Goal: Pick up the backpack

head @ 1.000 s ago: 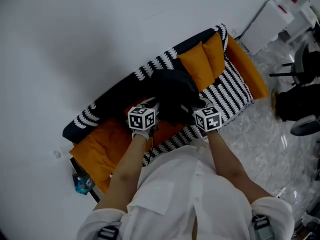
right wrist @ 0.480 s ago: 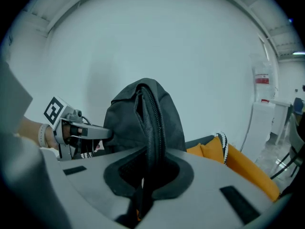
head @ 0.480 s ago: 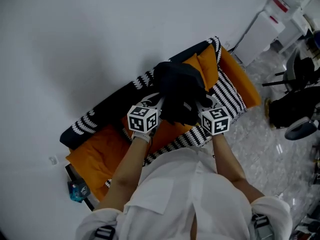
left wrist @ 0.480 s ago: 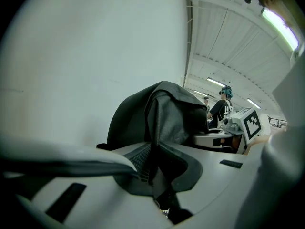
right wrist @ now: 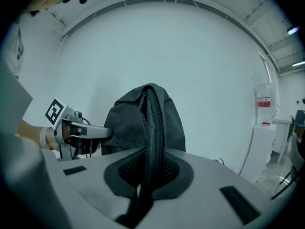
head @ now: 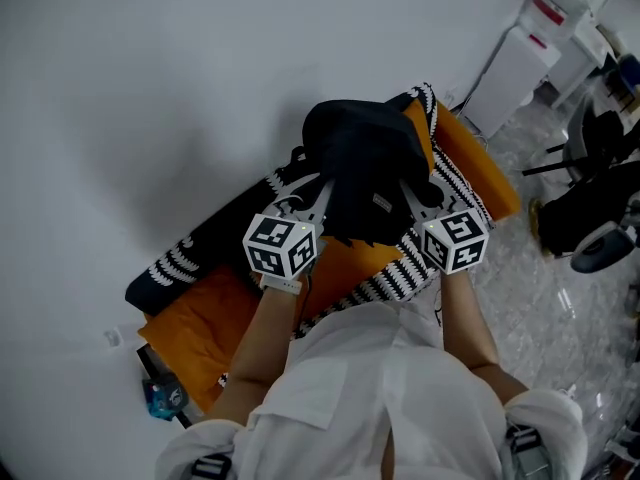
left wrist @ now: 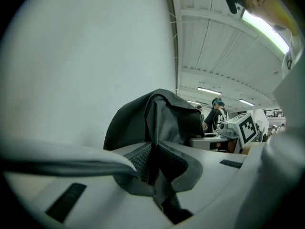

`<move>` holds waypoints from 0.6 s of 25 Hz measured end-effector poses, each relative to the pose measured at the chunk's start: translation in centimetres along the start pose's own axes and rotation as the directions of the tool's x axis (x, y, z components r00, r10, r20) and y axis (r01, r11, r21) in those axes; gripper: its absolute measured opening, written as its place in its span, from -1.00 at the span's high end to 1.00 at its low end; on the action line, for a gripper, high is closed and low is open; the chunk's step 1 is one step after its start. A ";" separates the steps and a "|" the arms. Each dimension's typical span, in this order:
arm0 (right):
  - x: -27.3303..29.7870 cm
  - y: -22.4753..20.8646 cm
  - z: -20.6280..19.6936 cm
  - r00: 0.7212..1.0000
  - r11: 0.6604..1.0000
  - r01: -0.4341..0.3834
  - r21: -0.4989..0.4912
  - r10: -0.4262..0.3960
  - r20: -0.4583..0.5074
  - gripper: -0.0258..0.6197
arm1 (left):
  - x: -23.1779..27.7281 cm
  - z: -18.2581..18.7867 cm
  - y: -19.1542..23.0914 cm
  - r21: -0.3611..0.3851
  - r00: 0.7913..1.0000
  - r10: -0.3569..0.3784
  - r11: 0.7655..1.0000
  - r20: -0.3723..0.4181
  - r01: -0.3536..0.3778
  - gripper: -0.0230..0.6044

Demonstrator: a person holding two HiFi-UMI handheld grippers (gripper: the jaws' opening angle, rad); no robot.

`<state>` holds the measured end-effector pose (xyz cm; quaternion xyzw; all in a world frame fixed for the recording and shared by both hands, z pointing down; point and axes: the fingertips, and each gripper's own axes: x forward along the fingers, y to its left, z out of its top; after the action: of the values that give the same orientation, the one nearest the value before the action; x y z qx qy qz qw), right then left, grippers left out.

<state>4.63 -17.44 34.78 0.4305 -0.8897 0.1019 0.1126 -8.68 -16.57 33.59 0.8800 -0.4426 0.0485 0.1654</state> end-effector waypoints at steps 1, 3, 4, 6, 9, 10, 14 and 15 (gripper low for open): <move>-0.2 0.0 0.7 1.000 1.000 -0.002 -0.007 0.002 0.014 0.83 | -0.2 0.8 -0.2 0.008 1.000 -0.004 1.000 0.017 0.004 0.80; -0.7 0.2 2.1 0.999 1.000 -0.008 -0.024 0.009 0.040 0.83 | -0.6 2.4 -0.7 0.022 0.999 -0.009 1.000 0.048 0.008 0.80; -1.0 0.2 2.6 0.999 0.999 -0.010 -0.031 0.011 0.052 0.83 | -0.7 3.1 -0.9 0.029 0.998 -0.012 1.000 0.062 0.010 0.80; -1.3 0.2 3.5 0.997 0.999 -0.009 -0.041 0.012 0.072 0.83 | -0.8 4.2 -1.2 0.044 0.996 -0.016 0.999 0.083 0.013 0.80; -1.7 0.4 4.1 0.996 0.999 -0.006 -0.048 0.010 0.089 0.83 | -1.1 5.0 -1.4 0.052 0.995 -0.020 0.999 0.097 0.015 0.80; -1.8 0.5 4.2 0.996 0.999 -0.005 -0.049 0.010 0.093 0.83 | -1.2 5.0 -1.5 0.051 0.995 -0.019 0.999 0.099 0.014 0.80; -2.2 0.8 4.4 0.995 0.998 -0.007 -0.061 0.013 0.099 0.83 | -1.6 5.0 -1.8 0.043 0.994 -0.018 0.999 0.103 0.014 0.80; -2.3 0.7 4.4 0.995 0.998 -0.006 -0.062 0.012 0.099 0.83 | -1.6 4.9 -1.9 0.042 0.995 -0.019 0.999 0.103 0.015 0.80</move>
<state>4.94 -16.50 29.90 0.4273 -0.8989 0.0536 0.0810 -8.46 -15.97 28.13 0.8882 -0.4420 0.0107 0.1247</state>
